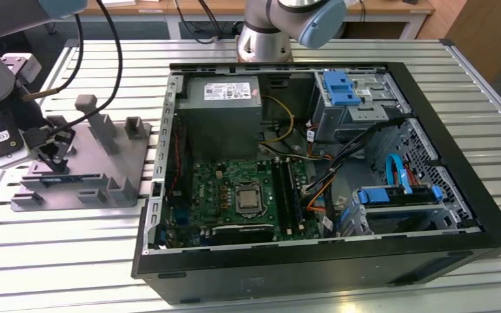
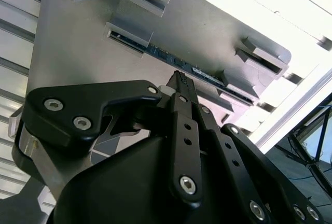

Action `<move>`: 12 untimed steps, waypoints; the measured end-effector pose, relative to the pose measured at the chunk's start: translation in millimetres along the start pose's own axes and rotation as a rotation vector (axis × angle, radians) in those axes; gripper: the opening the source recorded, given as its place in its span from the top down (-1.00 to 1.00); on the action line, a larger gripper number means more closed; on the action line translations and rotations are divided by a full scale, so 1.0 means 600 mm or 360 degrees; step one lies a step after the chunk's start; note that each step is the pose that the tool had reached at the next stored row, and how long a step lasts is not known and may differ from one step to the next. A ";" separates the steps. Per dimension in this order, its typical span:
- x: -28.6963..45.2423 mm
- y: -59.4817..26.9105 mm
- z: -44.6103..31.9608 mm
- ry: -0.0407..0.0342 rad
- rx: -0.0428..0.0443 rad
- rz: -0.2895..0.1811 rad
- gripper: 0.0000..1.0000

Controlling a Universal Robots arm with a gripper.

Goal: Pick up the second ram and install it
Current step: 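Pick up the second ram and move it above second insertion slot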

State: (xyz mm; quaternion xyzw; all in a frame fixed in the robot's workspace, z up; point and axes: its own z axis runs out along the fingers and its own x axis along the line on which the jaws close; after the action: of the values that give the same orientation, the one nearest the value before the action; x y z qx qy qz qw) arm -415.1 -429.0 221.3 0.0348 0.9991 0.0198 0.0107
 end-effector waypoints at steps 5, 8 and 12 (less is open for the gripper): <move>0.000 0.000 0.000 0.0000 0.0000 0.0000 0.80; 0.000 0.000 0.000 0.0000 0.0002 0.0000 0.80; 0.000 0.000 0.000 -0.0004 0.0055 -0.0004 0.80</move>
State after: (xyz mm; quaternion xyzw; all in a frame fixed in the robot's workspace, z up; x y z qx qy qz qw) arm -415.1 -429.0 221.3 0.0339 0.9994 0.0025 0.0113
